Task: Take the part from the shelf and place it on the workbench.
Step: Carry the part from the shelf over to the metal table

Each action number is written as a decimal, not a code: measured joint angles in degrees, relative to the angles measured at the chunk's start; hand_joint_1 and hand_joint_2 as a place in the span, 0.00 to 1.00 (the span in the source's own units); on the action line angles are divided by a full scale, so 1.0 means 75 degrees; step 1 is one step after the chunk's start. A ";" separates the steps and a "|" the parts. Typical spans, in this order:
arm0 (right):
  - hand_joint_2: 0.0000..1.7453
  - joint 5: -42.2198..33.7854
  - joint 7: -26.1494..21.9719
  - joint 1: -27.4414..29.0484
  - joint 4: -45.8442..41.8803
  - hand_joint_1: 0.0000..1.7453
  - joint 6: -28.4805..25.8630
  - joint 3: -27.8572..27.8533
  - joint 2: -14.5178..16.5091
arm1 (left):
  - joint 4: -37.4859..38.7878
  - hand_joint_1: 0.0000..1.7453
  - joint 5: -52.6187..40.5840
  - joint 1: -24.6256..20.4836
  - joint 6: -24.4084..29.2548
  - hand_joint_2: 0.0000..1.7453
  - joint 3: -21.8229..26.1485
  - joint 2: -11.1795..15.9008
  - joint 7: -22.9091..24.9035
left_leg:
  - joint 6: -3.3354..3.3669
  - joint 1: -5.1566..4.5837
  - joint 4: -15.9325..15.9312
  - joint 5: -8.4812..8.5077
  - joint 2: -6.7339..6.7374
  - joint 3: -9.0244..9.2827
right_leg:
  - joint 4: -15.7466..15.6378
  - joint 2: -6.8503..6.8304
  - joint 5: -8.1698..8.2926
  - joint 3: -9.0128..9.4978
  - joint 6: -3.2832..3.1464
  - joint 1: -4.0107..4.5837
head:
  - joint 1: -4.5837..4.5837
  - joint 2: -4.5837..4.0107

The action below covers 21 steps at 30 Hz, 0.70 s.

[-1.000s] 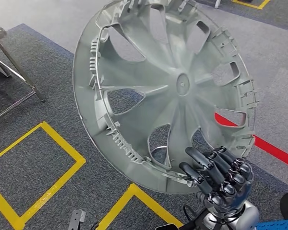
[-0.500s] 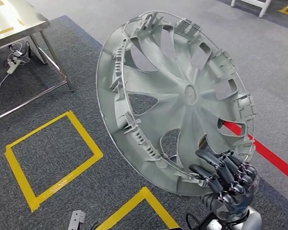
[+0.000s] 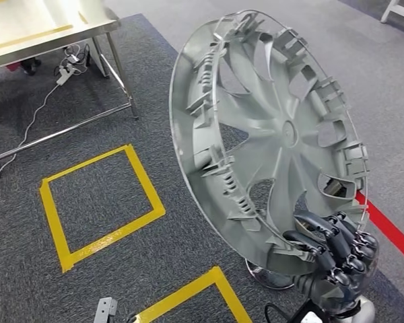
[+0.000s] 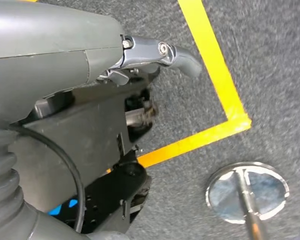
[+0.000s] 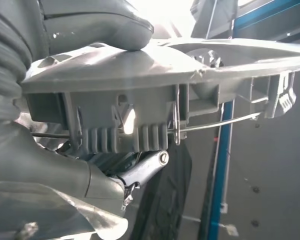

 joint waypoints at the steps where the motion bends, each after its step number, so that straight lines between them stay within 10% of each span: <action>1: 1.00 -0.0073 0.0005 0.0005 -0.0003 1.00 0.0000 0.0004 -0.0001 | 0.0000 0.00 0.0000 0.0012 0.0000 1.00 0.0006 0.0005 -0.0002 | 0.0033 0.0016 -0.0021 0.0006 -0.0087 0.0006 | -0.0016 -0.0062 -0.0023 0.0022 0.0040 -0.0003 | 0.0006 0.0000; 4: 1.00 -0.0243 0.0134 0.0023 0.0005 1.00 0.0000 0.0058 -0.0021 | 0.0000 0.00 -0.0001 0.0025 0.0009 1.00 0.0013 0.0009 -0.0009 | 0.0164 0.0087 -0.0142 0.0043 -0.0348 0.0093 | 0.0432 0.0385 -0.0353 -0.0150 0.0133 -0.0039 | 0.0049 0.0000; 8: 1.00 -0.0481 0.0569 0.0040 0.0090 1.00 0.0000 0.0315 -0.0191 | 0.0000 0.00 0.0000 -0.0017 0.0038 1.00 0.0015 -0.0029 -0.0009 | 0.0229 0.0092 -0.0145 0.0028 -0.0738 0.0113 | 0.2084 0.0837 -0.0881 -0.1118 0.0159 -0.0055 | 0.0106 0.0000; 12: 1.00 -0.0725 0.1302 -0.0037 0.0222 1.00 0.0000 0.0790 -0.0526 | 0.0000 0.00 -0.0001 -0.0025 0.0062 1.00 0.0015 -0.0035 -0.0002 | 0.0154 0.0108 -0.0102 -0.0024 -0.1191 0.0152 | 0.0620 0.1230 0.0156 -0.0642 0.0145 -0.0117 | 0.0112 0.0000; 14: 1.00 -0.0848 0.1522 -0.0083 0.0284 1.00 0.0000 0.1004 -0.0686 | 0.0000 0.00 0.0000 -0.0037 0.0063 1.00 0.0013 -0.0034 0.0001 | 0.0070 0.0123 -0.0064 -0.0024 -0.1371 0.0083 | 0.0147 0.1540 0.0263 -0.0408 0.0110 -0.0152 | 0.0114 0.0000; 16: 1.00 -0.0902 0.1615 -0.0102 0.0328 1.00 0.0000 0.1159 -0.0792 | 0.0001 0.00 0.0000 -0.0020 0.0066 1.00 0.0012 -0.0028 0.0004 | -0.0023 0.0155 -0.0059 0.0005 -0.1545 0.0018 | 0.0113 0.1460 0.0247 -0.0365 0.0032 -0.0142 | 0.0112 0.0000; 21: 1.00 -0.0924 0.1658 -0.0171 0.0356 1.00 0.0000 0.1378 -0.0901 | 0.0000 0.00 0.0000 -0.0028 0.0070 1.00 0.0009 -0.0022 0.0004 | -0.0224 0.0146 0.1235 -0.0639 -0.0647 -0.0597 | 0.0036 0.0893 0.0202 -0.0217 -0.0180 -0.0121 | -0.0005 0.0000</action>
